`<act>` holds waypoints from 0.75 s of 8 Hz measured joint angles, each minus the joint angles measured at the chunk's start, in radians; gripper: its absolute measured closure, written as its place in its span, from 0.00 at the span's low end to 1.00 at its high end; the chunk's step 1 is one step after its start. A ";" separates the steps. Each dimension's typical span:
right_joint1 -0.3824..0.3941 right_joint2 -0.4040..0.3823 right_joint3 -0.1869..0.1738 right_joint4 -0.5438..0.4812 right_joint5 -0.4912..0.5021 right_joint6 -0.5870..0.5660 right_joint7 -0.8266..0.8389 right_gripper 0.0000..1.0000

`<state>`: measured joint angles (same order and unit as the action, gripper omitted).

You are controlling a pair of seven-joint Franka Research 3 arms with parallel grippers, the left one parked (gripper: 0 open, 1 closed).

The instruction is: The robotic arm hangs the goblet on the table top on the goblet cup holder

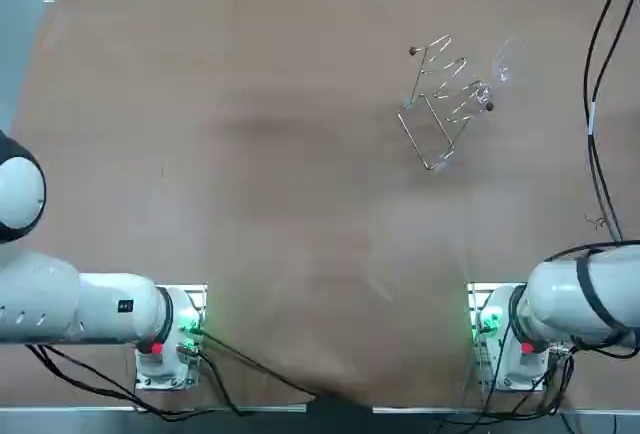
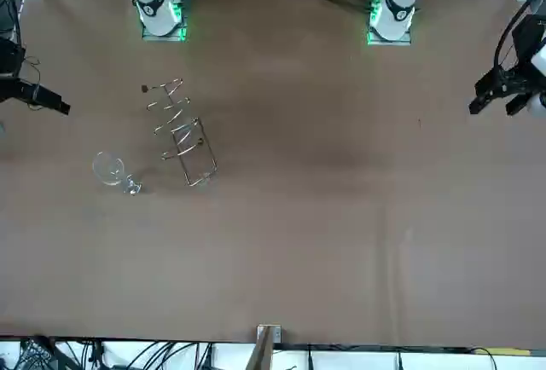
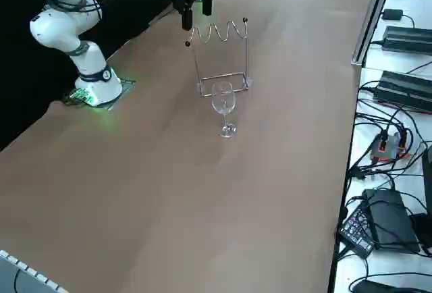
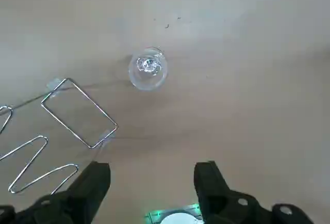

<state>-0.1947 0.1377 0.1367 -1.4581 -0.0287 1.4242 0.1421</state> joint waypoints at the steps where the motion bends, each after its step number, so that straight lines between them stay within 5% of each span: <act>1: 0.000 0.000 0.000 0.000 0.000 0.000 0.000 0.00; 6: -0.012 0.007 -0.006 -0.001 0.000 0.020 -0.119 0.00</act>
<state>-0.2072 0.1443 0.1306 -1.4586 -0.0286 1.4443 0.0228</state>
